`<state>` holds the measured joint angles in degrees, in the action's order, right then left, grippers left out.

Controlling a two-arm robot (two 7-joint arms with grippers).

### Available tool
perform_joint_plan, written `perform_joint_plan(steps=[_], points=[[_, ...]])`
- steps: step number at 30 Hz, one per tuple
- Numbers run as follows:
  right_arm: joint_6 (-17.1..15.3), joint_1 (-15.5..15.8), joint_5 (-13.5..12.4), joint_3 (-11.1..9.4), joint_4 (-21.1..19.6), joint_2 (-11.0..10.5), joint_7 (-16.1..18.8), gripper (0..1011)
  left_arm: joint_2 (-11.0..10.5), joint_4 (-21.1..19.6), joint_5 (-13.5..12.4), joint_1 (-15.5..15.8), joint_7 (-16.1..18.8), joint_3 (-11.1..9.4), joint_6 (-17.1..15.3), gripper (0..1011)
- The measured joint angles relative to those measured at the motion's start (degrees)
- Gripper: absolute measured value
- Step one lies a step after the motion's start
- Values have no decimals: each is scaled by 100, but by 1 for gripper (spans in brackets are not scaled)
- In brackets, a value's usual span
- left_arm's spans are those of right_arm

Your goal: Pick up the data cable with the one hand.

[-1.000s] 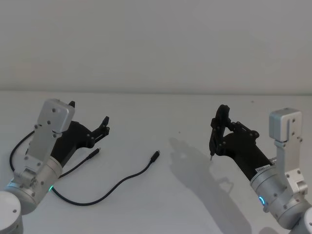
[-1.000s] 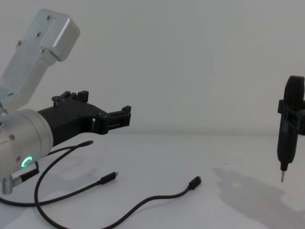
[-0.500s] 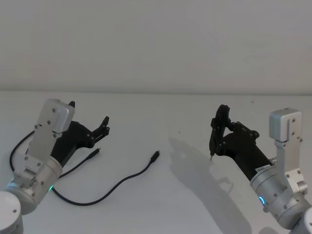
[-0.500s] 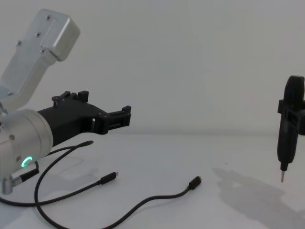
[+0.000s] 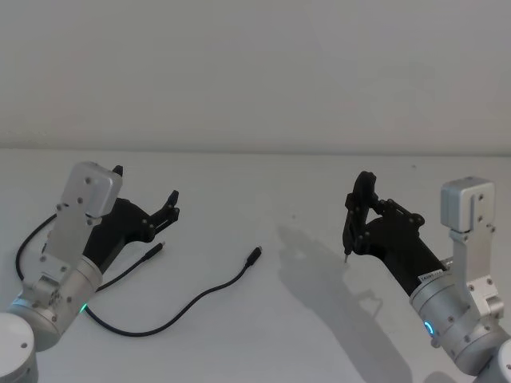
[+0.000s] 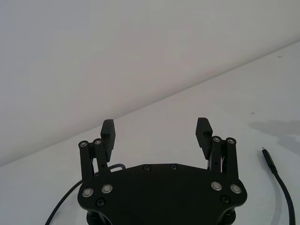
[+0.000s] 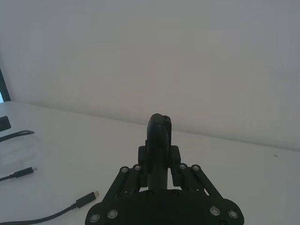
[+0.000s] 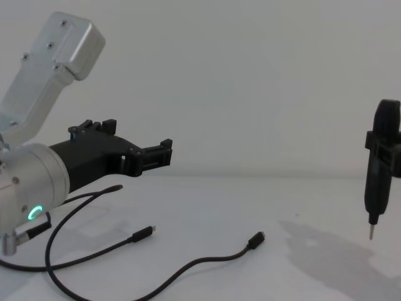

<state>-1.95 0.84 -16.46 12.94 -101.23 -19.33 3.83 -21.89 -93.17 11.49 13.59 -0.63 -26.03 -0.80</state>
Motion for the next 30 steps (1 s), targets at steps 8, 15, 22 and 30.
perform_joint_plan(steps=[8, 15, 22, 30], points=[[-6, -38, 26, 24, 2, 15, 3, 274, 0, 0, 0, 0, 0, 0, 0, 1001], [-7, -193, 203, 145, 7, 42, 34, 274, 0, 0, 0, 0, 0, 0, 0, 1001], [-7, -421, 417, 288, 45, 98, 60, 274, 0, 0, 0, 0, 0, 0, 0, 1001], [-8, -576, 565, 338, 109, 198, 32, 275, 0, 0, 0, 0, 0, 0, 0, 1001]])
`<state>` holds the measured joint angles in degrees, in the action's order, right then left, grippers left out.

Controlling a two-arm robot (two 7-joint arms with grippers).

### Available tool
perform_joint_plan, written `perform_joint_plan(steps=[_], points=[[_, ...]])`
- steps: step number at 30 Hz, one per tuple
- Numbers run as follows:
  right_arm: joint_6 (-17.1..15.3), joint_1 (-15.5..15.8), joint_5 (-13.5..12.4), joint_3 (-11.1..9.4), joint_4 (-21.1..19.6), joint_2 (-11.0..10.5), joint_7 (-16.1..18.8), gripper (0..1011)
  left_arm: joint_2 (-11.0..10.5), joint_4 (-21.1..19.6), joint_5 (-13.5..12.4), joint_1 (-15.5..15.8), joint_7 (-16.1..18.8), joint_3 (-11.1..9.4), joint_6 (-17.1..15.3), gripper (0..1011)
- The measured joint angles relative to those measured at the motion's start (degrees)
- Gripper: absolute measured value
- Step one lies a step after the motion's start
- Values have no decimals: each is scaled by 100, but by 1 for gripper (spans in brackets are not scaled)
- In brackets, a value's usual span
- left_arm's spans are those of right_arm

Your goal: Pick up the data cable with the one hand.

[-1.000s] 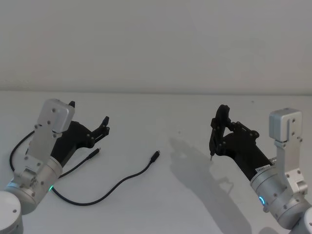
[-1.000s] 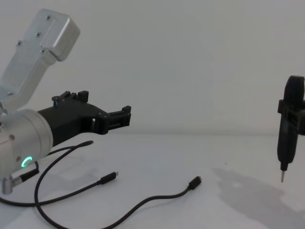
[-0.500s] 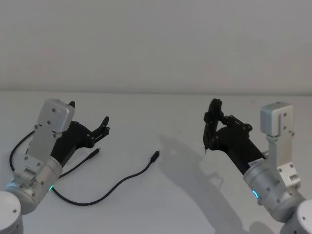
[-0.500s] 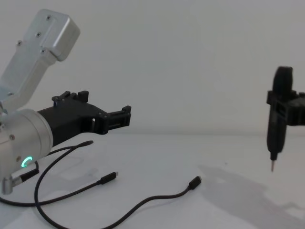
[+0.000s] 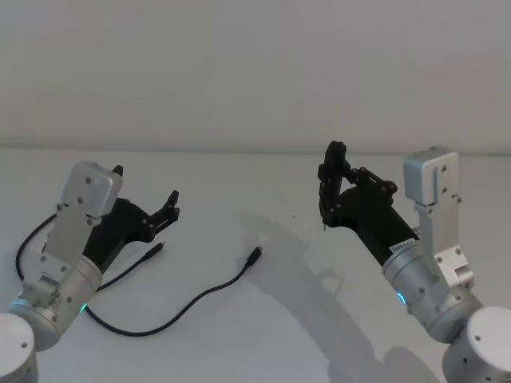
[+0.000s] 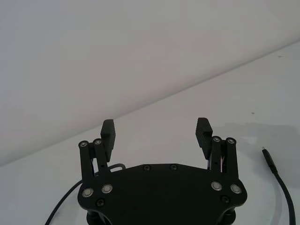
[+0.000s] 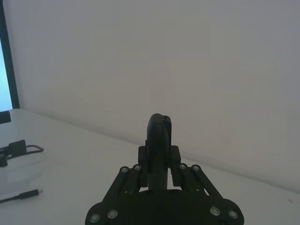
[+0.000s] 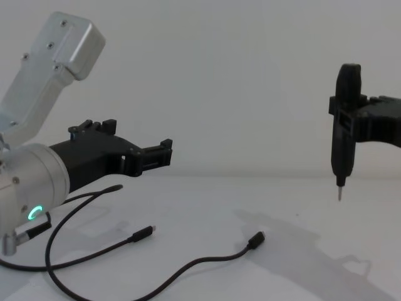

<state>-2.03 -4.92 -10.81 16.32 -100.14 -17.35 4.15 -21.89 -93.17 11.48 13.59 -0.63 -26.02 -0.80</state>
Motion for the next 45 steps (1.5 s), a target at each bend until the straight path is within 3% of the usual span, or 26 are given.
perform_joint_plan(steps=[16, 26, 34, 45], points=[[-106, -9, 114, -93, -210, 95, -114, 275, 0, 0, 0, 0, 0, 0, 0, 1001], [-172, -93, 119, -78, -251, 116, 35, 275, -17, -9, -1, 7, -55, -2, 0, 1001], [-182, -311, 121, 72, -86, 174, 304, 274, -152, -92, 85, 43, -391, -12, -54, 1001], [-97, -572, 117, 230, 257, 296, 633, 274, -537, -344, 489, 73, -1263, 12, -364, 1001]])
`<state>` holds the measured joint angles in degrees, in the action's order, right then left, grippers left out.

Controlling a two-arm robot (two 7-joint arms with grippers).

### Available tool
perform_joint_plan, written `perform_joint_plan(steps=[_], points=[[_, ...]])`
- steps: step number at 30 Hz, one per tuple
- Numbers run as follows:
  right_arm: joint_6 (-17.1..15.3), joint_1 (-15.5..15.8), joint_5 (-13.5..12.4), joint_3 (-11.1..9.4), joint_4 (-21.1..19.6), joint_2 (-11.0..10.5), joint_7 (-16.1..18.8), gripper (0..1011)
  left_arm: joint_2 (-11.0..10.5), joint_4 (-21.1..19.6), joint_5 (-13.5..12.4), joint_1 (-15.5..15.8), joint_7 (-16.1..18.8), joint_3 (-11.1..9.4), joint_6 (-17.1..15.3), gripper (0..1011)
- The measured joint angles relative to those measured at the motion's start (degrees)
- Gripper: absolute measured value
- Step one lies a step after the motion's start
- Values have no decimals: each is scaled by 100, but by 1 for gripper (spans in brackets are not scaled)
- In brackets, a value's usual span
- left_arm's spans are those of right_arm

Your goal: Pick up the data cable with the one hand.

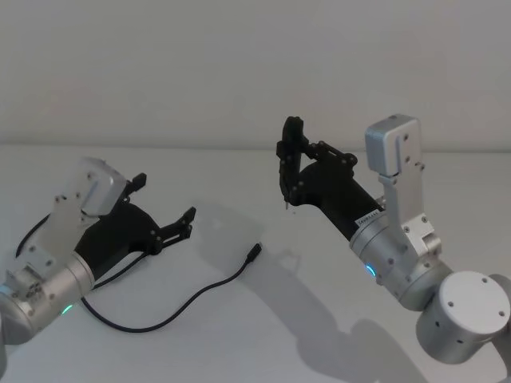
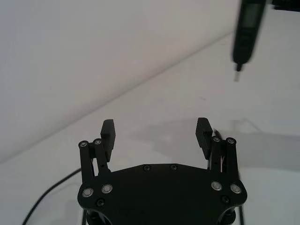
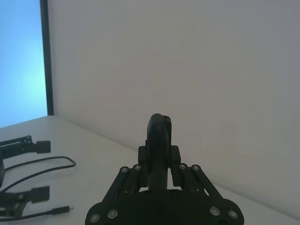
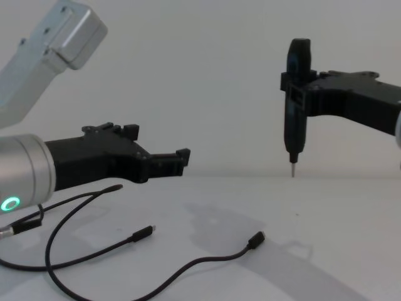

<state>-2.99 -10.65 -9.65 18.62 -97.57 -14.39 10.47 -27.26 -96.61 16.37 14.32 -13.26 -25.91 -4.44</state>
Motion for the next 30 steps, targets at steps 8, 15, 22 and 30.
perform_joint_plan(steps=[8, 15, 22, 30], points=[[123, -123, -31, 25, 222, 75, 172, 274, -345, -194, 372, 78, -729, 16, -465, 1001], [233, -192, -69, 0, 363, 131, 264, 274, -531, -306, 588, 150, -1125, -41, -831, 1001], [341, -271, -118, -40, 545, 199, 374, 275, -664, -366, 721, 245, -1419, -152, -1117, 1001], [428, -350, -170, -52, 739, 257, 469, 275, -756, -372, 713, 362, -1551, -319, -1378, 1001]])
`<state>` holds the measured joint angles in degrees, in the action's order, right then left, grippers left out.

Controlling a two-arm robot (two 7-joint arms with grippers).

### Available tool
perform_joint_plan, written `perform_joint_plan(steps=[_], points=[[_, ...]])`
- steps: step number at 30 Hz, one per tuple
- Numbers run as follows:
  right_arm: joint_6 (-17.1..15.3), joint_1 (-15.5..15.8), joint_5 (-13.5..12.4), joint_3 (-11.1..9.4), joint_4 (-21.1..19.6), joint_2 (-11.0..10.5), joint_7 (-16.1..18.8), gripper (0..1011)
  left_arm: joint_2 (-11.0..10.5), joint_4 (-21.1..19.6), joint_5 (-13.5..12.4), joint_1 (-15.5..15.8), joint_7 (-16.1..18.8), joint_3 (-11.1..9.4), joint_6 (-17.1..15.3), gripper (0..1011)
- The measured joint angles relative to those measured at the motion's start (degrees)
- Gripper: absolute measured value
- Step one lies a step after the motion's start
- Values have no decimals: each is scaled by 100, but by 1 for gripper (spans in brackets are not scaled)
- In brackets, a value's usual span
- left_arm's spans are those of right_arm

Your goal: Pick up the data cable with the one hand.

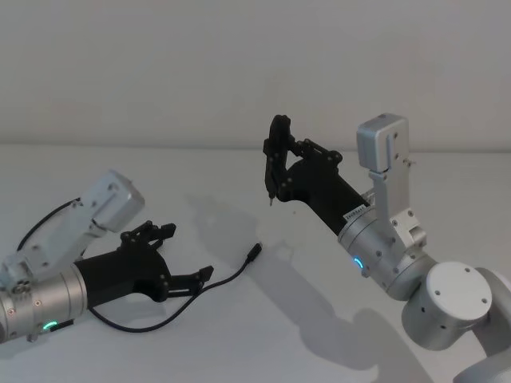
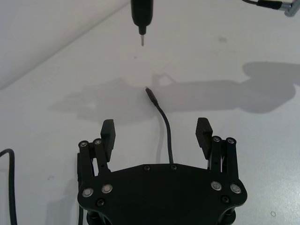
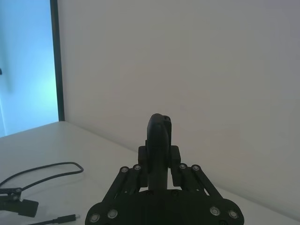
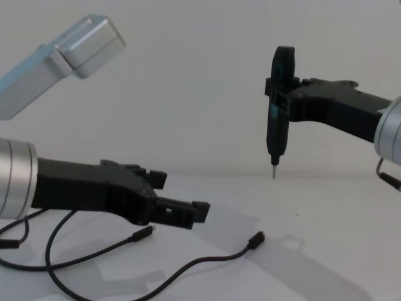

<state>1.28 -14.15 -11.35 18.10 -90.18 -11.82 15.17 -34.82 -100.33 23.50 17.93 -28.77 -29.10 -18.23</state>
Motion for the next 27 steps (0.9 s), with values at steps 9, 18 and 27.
perform_joint_plan(steps=[9, 18, 27], points=[[84, -86, -59, 14, 212, 51, 80, 274, 6, 135, -168, 133, -21, -179, -178, 1001], [142, -143, -121, 11, 388, 83, 128, 275, 117, 355, -300, 300, -144, -362, -246, 1001], [171, -168, -181, -5, 462, 94, 158, 274, 255, 591, -352, 482, -310, -546, -267, 1001]])
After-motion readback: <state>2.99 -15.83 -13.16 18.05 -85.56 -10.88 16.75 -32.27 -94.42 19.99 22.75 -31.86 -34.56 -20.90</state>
